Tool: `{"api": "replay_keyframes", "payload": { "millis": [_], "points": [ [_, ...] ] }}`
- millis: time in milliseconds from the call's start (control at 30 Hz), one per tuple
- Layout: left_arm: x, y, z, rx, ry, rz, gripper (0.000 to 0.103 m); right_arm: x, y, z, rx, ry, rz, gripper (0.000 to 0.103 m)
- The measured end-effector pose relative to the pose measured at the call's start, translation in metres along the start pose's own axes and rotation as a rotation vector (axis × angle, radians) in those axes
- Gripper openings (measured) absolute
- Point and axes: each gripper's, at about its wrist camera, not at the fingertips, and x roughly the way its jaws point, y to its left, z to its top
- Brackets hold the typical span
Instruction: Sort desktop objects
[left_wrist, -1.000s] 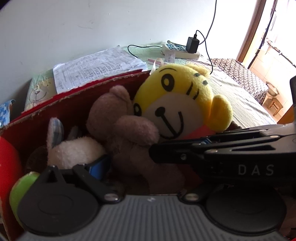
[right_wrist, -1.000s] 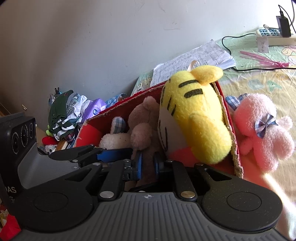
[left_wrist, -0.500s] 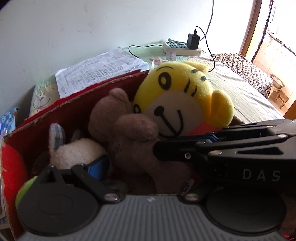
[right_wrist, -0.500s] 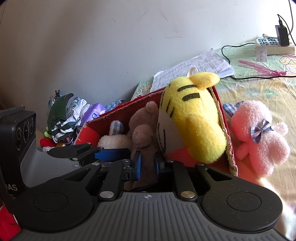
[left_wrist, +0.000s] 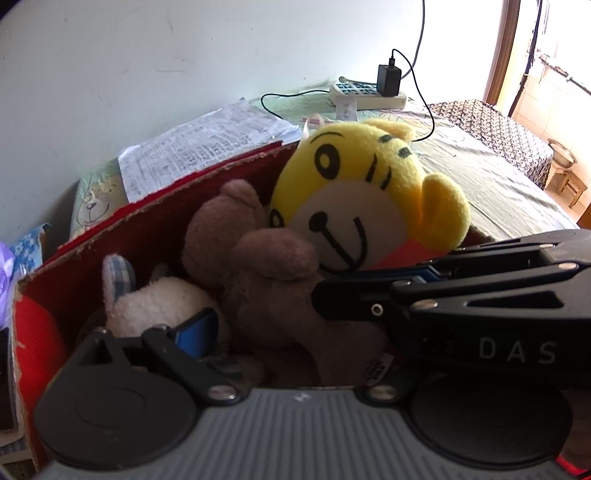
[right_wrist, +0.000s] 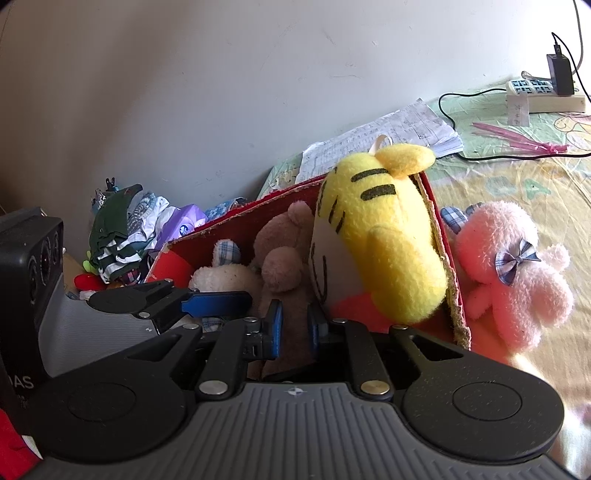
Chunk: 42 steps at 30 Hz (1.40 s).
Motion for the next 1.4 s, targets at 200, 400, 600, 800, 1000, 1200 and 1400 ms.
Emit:
{"api": "replay_keyframes", "payload": {
  "millis": [200, 400, 600, 800, 1000, 1200, 1400],
  "points": [
    [0.0, 0.002, 0.001, -0.008, 0.004, -0.002, 0.1, -0.003, 0.002, -0.001, -0.006, -0.002, -0.018, 0.015],
    [0.0, 0.001, -0.001, -0.019, 0.001, 0.006, 0.1, -0.005, 0.002, -0.003, -0.021, -0.022, -0.024, 0.015],
    [0.0, 0.0, -0.002, -0.018, 0.002, 0.012, 0.1, -0.005, 0.004, -0.004, -0.036, -0.037, -0.03, 0.015],
    [0.0, 0.0, -0.003, -0.023, 0.013, 0.018, 0.1, -0.007, 0.004, -0.004, -0.022, -0.027, -0.036, 0.015],
    [-0.001, -0.003, -0.004, -0.052, 0.019, 0.033, 0.1, -0.012, 0.006, -0.005, -0.029, -0.025, -0.054, 0.014],
    [-0.004, -0.008, -0.007, -0.076, 0.01, 0.08, 0.1, -0.015, 0.003, -0.008, -0.036, -0.044, -0.044, 0.012],
    [-0.007, -0.016, -0.008, -0.096, -0.006, 0.155, 0.101, -0.019, -0.002, -0.008, -0.04, -0.05, 0.013, 0.01]
  ]
}}
